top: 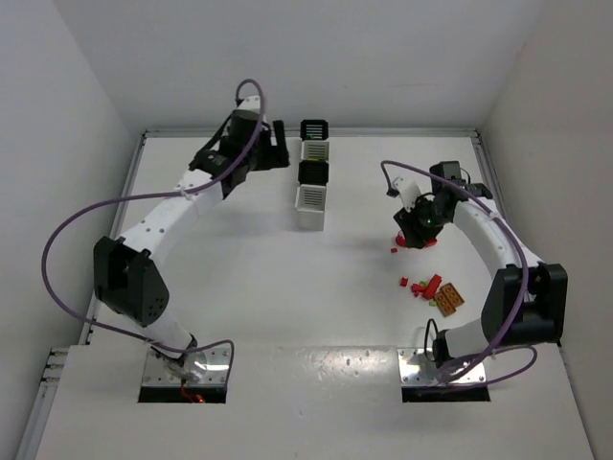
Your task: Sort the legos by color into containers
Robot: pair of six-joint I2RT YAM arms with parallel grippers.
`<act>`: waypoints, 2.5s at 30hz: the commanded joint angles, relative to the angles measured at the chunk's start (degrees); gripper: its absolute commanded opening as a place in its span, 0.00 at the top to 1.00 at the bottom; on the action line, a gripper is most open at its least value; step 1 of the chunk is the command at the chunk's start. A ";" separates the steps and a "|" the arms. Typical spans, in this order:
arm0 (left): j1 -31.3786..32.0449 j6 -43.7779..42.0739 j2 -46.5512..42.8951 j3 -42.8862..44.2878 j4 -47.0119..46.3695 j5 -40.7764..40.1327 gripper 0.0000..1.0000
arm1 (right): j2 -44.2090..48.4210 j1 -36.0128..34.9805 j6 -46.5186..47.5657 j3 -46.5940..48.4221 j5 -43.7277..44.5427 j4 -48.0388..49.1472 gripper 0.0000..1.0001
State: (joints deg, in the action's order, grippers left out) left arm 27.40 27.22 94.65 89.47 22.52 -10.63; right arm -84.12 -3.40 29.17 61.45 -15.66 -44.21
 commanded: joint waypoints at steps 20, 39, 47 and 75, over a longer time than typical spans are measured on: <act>-15.44 -3.32 -4.39 -12.83 4.02 6.41 0.17 | 0.19 1.38 9.25 -16.10 9.33 0.44 0.65; -15.97 -2.79 -2.28 -12.83 3.49 6.94 0.17 | -4.65 0.32 7.48 -18.29 12.05 4.13 0.65; -15.97 -2.79 -1.75 -12.30 3.49 6.41 0.17 | -8.70 0.32 7.48 -17.25 13.20 5.18 0.74; -18.86 -7.18 0.80 -5.36 7.45 7.29 0.00 | -36.54 -11.19 -26.00 55.42 -11.77 12.82 0.97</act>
State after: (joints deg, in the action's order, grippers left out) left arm 11.51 21.41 94.87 81.67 29.06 -3.79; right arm -116.25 -12.80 9.21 110.54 -28.32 -35.86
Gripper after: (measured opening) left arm 0.995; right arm 0.155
